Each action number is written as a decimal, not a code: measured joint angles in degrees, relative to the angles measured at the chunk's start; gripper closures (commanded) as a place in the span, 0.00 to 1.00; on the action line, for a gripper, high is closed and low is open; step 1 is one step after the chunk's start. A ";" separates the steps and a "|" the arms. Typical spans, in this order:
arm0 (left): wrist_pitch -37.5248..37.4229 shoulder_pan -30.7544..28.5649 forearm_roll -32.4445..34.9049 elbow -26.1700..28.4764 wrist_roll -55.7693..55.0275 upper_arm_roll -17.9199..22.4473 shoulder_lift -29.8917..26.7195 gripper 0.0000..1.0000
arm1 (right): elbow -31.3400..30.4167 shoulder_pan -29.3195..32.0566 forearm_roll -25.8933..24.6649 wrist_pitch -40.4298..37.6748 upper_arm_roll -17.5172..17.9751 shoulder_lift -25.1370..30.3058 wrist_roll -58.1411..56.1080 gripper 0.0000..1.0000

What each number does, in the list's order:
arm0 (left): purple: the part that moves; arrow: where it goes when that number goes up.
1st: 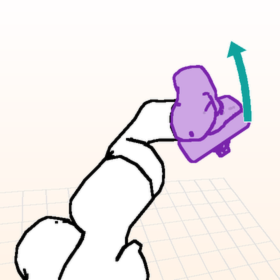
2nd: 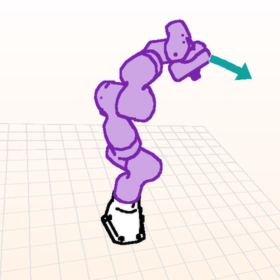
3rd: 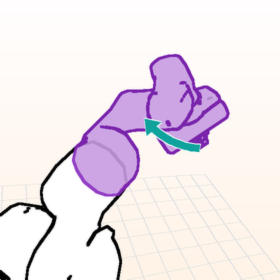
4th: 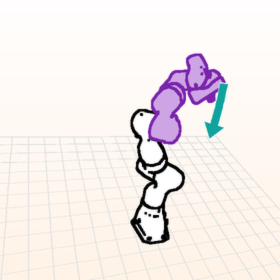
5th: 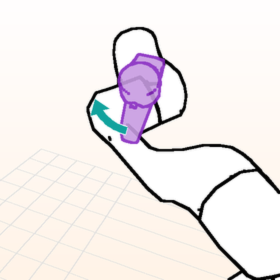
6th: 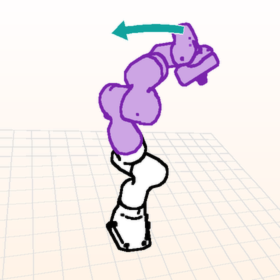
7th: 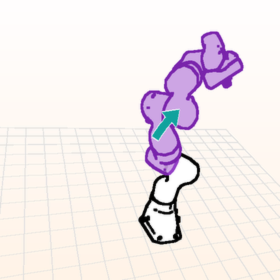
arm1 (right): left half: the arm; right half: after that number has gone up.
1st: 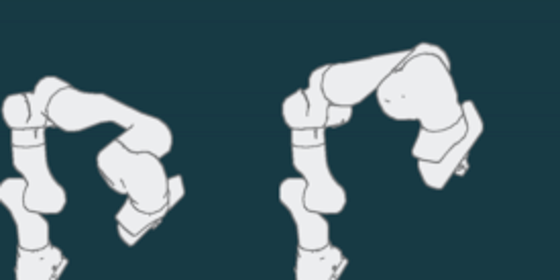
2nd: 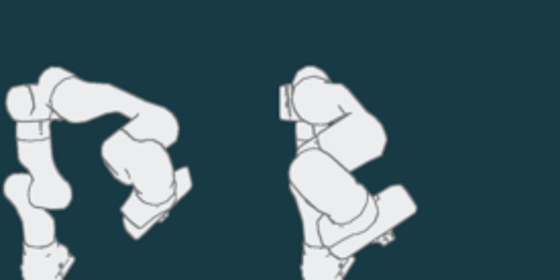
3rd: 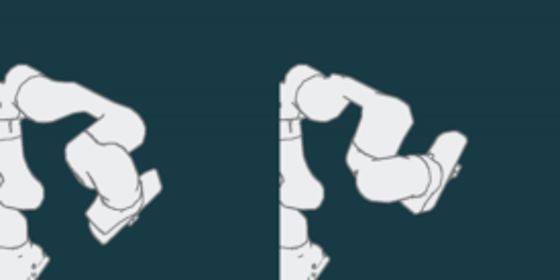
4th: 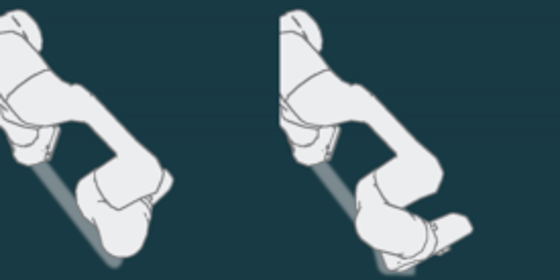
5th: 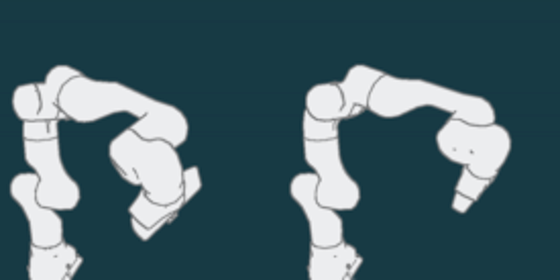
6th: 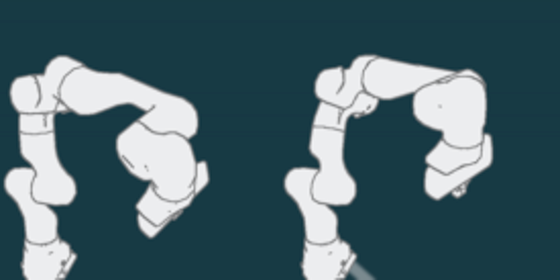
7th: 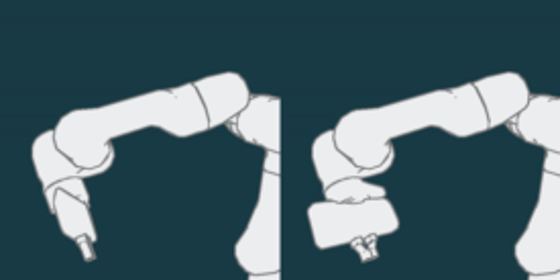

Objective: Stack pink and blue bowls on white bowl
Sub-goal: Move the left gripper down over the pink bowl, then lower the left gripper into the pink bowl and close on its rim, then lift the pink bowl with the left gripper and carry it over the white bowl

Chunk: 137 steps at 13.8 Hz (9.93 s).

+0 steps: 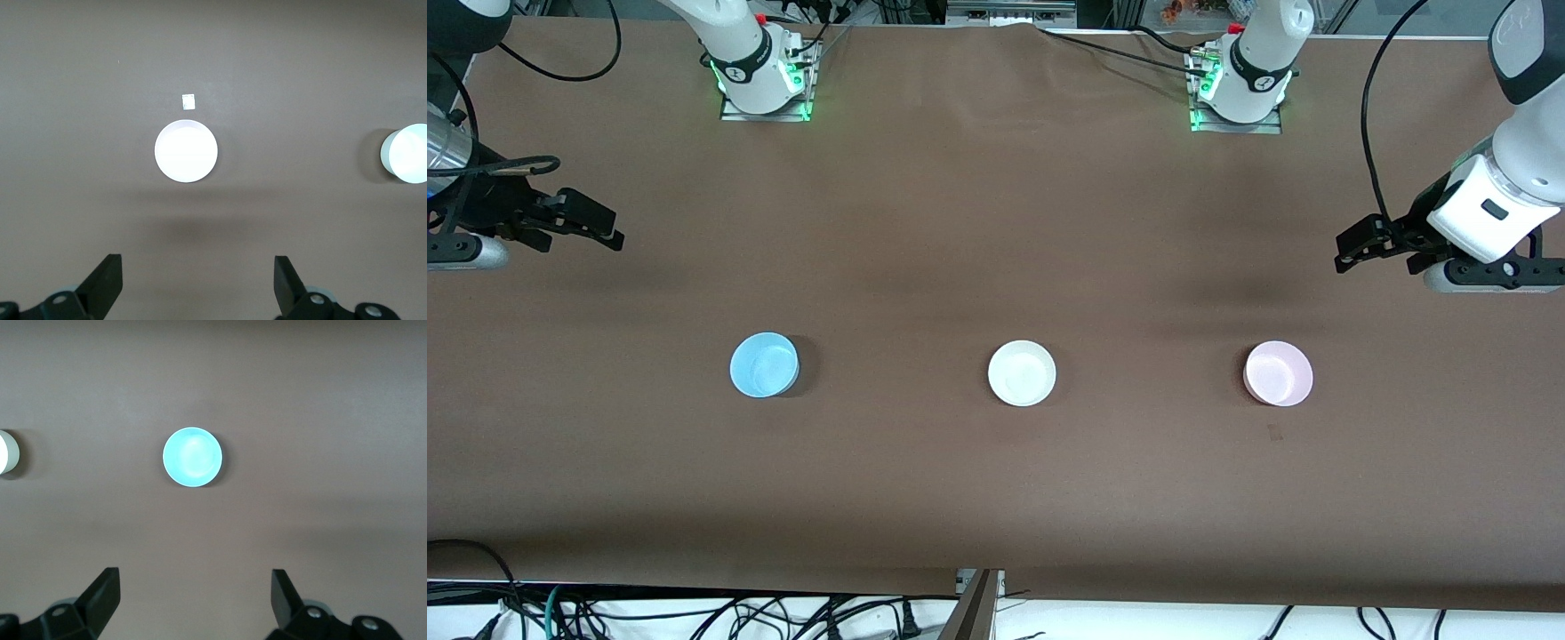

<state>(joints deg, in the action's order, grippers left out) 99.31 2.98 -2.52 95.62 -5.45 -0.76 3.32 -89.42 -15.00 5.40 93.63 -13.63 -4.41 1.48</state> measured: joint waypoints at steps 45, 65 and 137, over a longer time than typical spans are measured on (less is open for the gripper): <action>32.26 -7.73 2.56 12.39 7.76 0.34 27.35 0.29 | 2.73 -0.34 -4.98 3.82 -0.92 -2.87 -1.38 0.00; 40.21 -8.36 0.94 19.19 7.96 -0.08 24.58 0.43 | 2.73 -0.22 -4.97 3.67 -1.04 -2.89 -1.37 0.00; 38.52 4.25 -0.98 4.59 -22.04 -1.58 27.92 1.00 | 2.72 0.67 -2.55 3.75 -1.45 -3.24 -1.48 0.00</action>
<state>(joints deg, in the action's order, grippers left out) 137.83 7.23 -3.50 100.21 -27.49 -2.34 31.24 -86.70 -14.33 2.86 97.38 -15.08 -7.65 0.00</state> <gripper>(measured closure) 0.974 0.000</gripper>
